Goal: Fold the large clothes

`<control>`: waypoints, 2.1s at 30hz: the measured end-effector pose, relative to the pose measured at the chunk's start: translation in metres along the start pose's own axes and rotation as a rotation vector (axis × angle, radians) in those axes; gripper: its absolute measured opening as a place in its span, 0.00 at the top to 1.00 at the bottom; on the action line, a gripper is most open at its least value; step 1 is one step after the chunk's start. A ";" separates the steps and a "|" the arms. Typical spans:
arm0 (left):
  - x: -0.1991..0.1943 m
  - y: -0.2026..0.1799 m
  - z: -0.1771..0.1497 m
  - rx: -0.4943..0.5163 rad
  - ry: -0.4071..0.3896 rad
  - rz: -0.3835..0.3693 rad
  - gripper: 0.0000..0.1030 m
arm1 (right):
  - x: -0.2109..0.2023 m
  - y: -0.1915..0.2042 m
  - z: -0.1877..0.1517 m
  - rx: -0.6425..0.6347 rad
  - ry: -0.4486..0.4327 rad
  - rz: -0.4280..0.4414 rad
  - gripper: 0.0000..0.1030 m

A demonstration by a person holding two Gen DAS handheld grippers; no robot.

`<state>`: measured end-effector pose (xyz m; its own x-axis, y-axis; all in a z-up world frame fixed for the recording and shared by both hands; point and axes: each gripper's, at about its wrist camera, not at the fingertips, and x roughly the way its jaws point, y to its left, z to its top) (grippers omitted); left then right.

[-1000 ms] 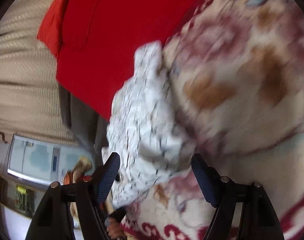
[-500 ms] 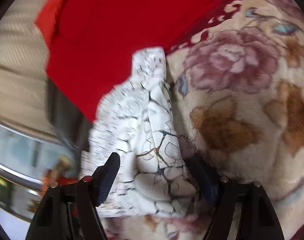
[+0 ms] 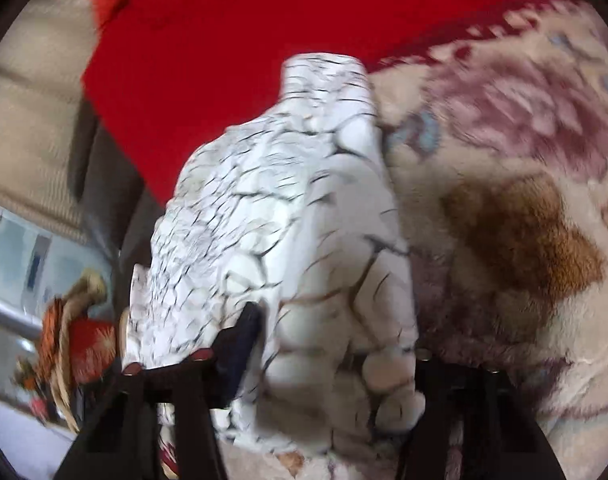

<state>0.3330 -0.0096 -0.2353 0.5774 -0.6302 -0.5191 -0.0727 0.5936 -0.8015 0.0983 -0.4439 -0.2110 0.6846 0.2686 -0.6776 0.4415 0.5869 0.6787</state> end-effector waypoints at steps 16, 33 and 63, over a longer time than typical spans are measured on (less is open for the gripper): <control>-0.033 -0.011 -0.003 0.089 -0.067 -0.061 0.78 | -0.034 0.058 -0.030 -0.354 -0.168 -0.088 0.74; -0.074 0.035 -0.078 0.014 0.147 0.030 0.51 | -0.071 -0.009 -0.061 -0.170 0.021 -0.171 0.45; -0.121 -0.041 -0.047 0.453 -0.065 0.266 0.22 | -0.020 0.019 -0.015 -0.246 -0.112 -0.314 0.44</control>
<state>0.2280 0.0192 -0.1530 0.6369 -0.4048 -0.6562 0.1271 0.8946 -0.4285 0.0841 -0.4271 -0.1886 0.6036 -0.0297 -0.7968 0.4969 0.7955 0.3468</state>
